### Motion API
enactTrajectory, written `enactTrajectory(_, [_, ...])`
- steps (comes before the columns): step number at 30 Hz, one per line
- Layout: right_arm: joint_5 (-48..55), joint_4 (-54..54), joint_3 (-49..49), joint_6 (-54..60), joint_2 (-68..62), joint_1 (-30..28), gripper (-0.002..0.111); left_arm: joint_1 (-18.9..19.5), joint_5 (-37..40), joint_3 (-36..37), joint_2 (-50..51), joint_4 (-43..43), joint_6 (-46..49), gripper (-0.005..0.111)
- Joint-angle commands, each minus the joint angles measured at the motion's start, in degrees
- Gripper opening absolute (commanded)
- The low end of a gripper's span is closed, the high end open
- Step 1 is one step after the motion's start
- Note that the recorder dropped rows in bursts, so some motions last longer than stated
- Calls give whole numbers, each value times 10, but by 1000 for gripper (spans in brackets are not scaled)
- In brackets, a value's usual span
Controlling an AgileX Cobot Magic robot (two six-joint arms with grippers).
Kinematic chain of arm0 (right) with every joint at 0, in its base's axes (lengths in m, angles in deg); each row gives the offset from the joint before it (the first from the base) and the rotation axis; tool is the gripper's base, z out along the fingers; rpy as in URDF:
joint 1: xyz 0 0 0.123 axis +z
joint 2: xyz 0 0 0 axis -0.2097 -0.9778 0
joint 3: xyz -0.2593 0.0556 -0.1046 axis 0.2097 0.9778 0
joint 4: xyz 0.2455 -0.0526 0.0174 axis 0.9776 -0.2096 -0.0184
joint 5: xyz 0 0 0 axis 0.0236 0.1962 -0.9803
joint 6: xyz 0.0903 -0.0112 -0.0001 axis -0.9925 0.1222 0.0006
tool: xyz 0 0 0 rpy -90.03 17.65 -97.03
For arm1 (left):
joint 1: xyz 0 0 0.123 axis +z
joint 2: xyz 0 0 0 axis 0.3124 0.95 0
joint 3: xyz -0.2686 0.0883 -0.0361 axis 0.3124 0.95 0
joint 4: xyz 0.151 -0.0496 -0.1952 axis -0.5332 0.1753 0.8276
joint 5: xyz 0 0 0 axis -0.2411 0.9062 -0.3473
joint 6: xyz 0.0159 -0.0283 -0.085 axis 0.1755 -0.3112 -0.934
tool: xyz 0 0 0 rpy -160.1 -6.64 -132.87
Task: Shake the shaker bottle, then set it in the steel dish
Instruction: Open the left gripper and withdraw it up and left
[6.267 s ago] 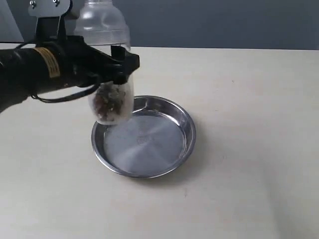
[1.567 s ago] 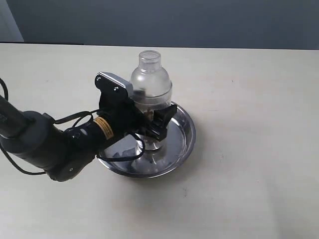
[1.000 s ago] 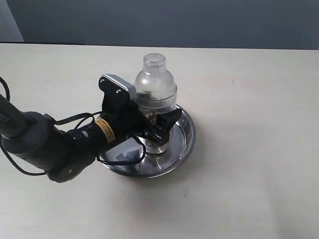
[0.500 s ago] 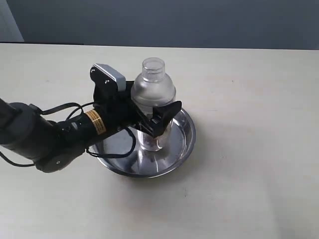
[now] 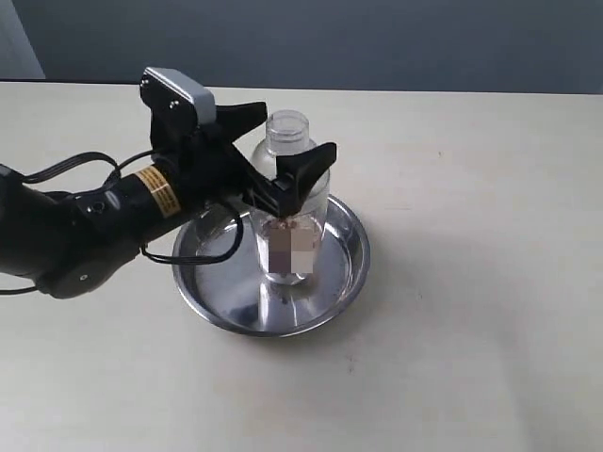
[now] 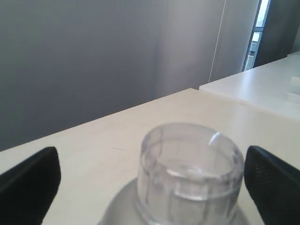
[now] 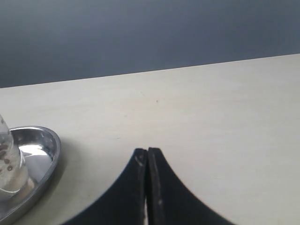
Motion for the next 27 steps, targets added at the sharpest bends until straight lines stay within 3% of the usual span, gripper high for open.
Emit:
enactTrajectory(1, [-8, -2, 1, 2, -2, 2, -1, 1, 25, -1, -40, 10, 12, 106])
enactTrajectory(6, [-6, -2, 1, 2, -2, 2, -1, 1, 75, -1, -107, 30, 33, 104])
enactTrajectory(11, [-6, -2, 1, 2, -2, 2, -1, 1, 196, -1, -216, 51, 97, 96])
enactTrajectory(14, [-6, -2, 1, 2, -2, 2, -1, 1, 310, -1, -287, 58, 98, 77])
enactTrajectory(22, [-6, -2, 1, 2, -2, 2, -1, 0, 599, 1, -498, 39, 96, 0])
enactTrajectory(27, [-9, -2, 1, 2, -2, 2, -1, 0, 650, 53, -645, 27, 97, 0])
